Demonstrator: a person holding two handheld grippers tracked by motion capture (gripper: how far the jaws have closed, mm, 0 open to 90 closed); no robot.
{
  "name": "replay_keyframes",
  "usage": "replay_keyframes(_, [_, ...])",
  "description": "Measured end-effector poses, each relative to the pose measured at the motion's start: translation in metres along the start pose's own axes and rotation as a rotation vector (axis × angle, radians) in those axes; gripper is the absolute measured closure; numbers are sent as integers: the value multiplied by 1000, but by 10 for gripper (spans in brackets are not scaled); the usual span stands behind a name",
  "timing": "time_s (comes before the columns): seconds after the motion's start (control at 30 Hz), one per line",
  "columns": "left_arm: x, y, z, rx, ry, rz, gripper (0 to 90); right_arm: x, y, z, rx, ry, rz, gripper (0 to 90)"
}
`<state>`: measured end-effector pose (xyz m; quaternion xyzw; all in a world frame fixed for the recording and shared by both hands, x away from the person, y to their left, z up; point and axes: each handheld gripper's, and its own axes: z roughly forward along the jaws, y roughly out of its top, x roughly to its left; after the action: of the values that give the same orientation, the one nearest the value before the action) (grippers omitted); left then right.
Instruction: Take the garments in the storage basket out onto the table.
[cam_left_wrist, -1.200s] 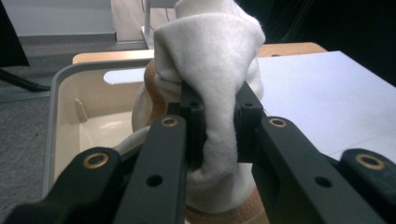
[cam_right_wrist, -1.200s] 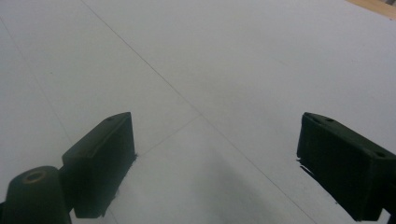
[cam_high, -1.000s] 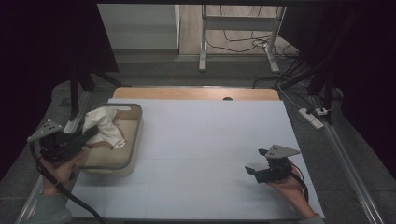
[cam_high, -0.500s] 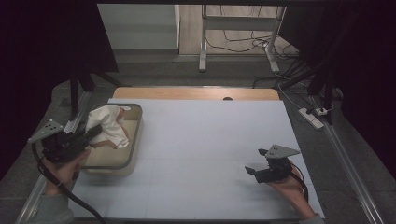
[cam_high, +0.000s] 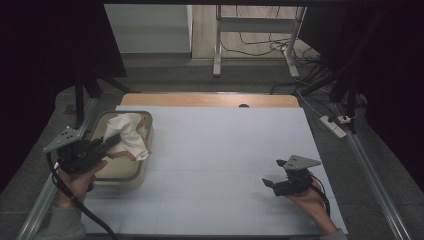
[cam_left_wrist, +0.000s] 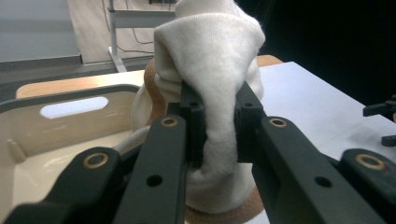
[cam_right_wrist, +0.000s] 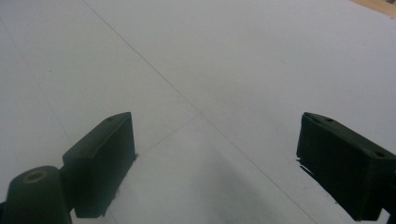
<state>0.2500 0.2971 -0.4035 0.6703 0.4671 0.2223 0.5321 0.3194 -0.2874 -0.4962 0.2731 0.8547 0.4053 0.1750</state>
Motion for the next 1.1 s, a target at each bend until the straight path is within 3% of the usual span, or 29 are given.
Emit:
replay_keyframes(0.43, [-15,6,15,11,-35,33,781,0,0,0,-2,-2,0,114])
replay_keyframes(1.1, [-38,13,54,63,-104,78,780,0,0,0,-1,0,2,114])
